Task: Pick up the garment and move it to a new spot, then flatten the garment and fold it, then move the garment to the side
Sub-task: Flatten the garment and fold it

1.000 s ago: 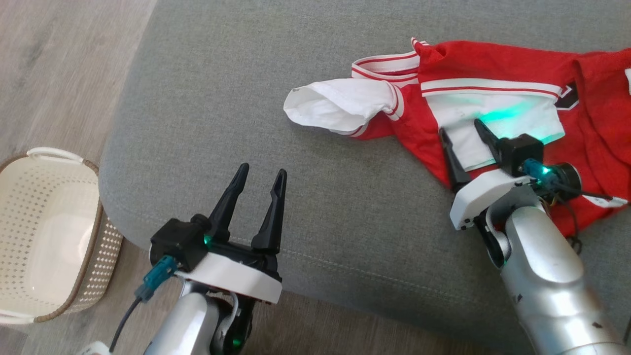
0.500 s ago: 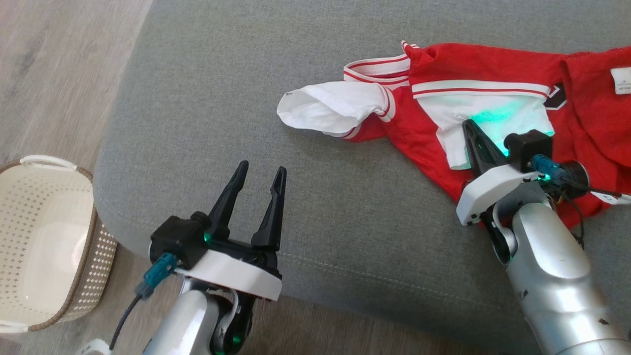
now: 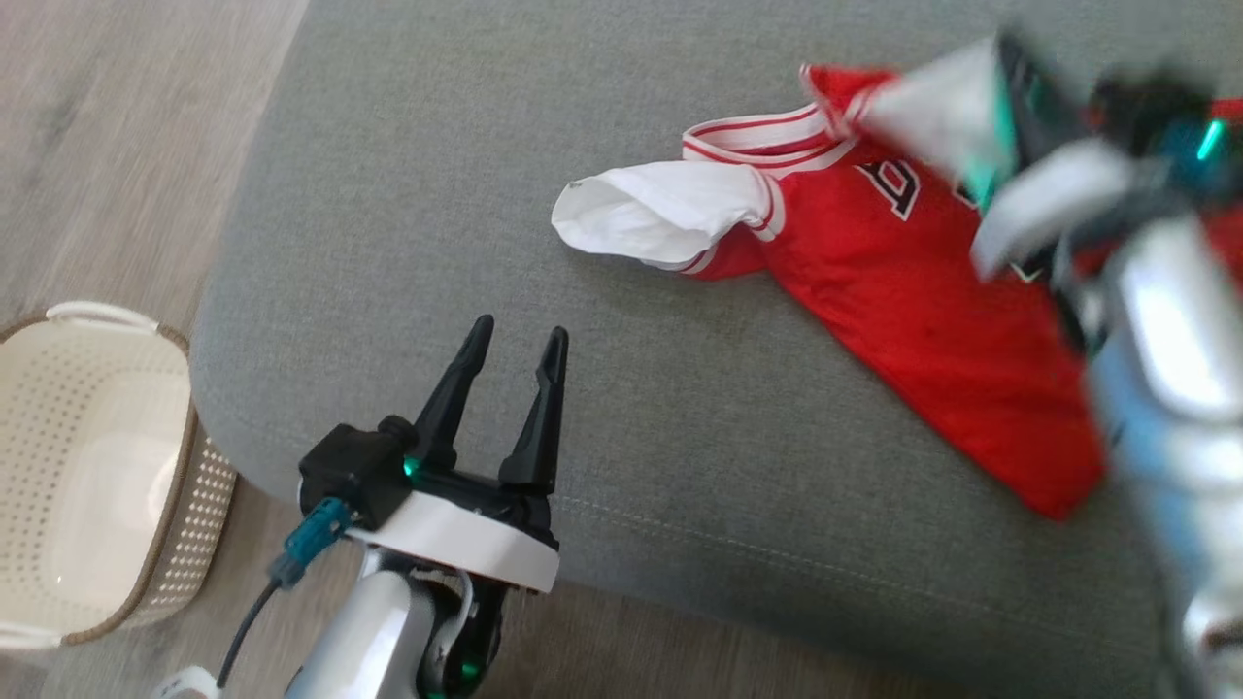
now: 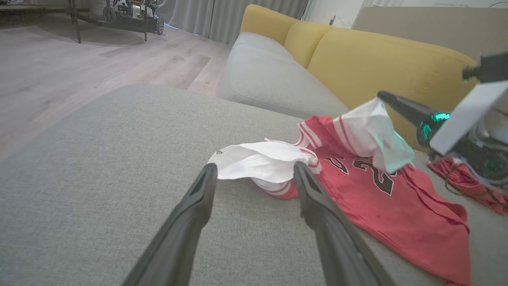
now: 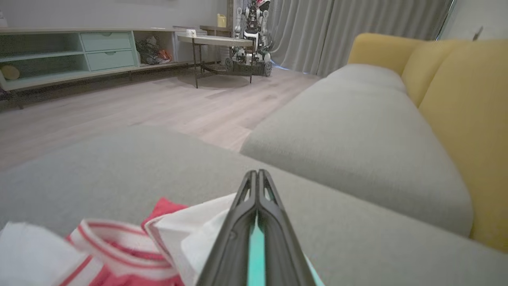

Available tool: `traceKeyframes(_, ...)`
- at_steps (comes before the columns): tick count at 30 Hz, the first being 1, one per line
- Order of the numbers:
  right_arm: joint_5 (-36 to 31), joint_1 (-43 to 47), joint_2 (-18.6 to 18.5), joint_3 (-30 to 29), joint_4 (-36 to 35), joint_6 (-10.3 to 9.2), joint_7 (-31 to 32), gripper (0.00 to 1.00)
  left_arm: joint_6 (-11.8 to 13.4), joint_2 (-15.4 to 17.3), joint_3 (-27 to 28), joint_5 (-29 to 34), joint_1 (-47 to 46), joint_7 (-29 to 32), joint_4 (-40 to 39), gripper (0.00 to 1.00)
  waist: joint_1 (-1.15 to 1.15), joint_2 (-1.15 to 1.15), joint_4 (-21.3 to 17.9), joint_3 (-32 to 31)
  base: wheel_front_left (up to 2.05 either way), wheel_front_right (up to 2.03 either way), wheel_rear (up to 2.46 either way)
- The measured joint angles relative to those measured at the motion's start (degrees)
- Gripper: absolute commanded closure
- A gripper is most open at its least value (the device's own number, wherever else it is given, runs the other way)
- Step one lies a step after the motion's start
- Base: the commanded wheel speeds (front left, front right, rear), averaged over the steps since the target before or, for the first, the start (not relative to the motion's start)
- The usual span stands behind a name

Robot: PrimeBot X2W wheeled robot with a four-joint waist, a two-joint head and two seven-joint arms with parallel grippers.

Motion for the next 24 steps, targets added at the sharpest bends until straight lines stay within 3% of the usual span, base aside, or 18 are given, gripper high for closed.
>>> traceKeyframes(4, 0.07, -11.55, -4.33, 3.50, 0.93, 0.00, 4.45, 1.00, -0.01, -0.01, -1.60, -1.60, -0.09, 0.01, -0.78, 0.00, 0.00, 0.00, 1.26, 1.40, 0.00, 0.00, 0.00)
traceKeyframes(10, 0.08, -26.13, -10.20, 7.16, 8.02, 0.00, 7.58, 1.00, 0.01, -0.05, -4.17, -3.90, -1.55, 0.00, -1.45, 0.00, 0.00, 0.00, 4.86, 4.21, 0.00, 0.00, 0.00)
traceKeyframes(18, -5.87, -38.33, -12.01, 5.93, 17.46, 0.00, 4.24, 1.00, 0.49, -0.21, -6.14, -5.93, -2.76, 0.00, -2.26, 0.00, 0.00, 0.00, 9.83, 7.89, 0.00, 0.00, 0.00)
traceKeyframes(19, -7.19, -39.57, -12.03, 4.79, 18.91, 0.00, 3.47, 0.31, 0.49, -0.22, -6.50, -5.94, -2.80, 0.01, -2.34, 0.00, 0.00, 0.00, 10.42, 8.38, 0.00, 0.00, 0.00)
traceKeyframes(20, -8.27, -40.45, -12.03, 3.97, 20.27, 0.00, 2.70, 0.00, 0.49, -0.24, -6.80, -5.99, -2.82, 0.01, -2.36, 0.00, 0.00, 0.00, 10.93, 8.78, 0.00, 0.00, 0.00)
traceKeyframes(24, -10.48, -40.45, -10.15, 2.75, 24.85, 0.00, -0.04, 0.00, 1.01, -0.29, -6.67, -6.43, -2.99, 0.01, -2.40, 0.00, 0.01, 0.00, 11.66, 9.54, 0.00, 0.00, 0.00)
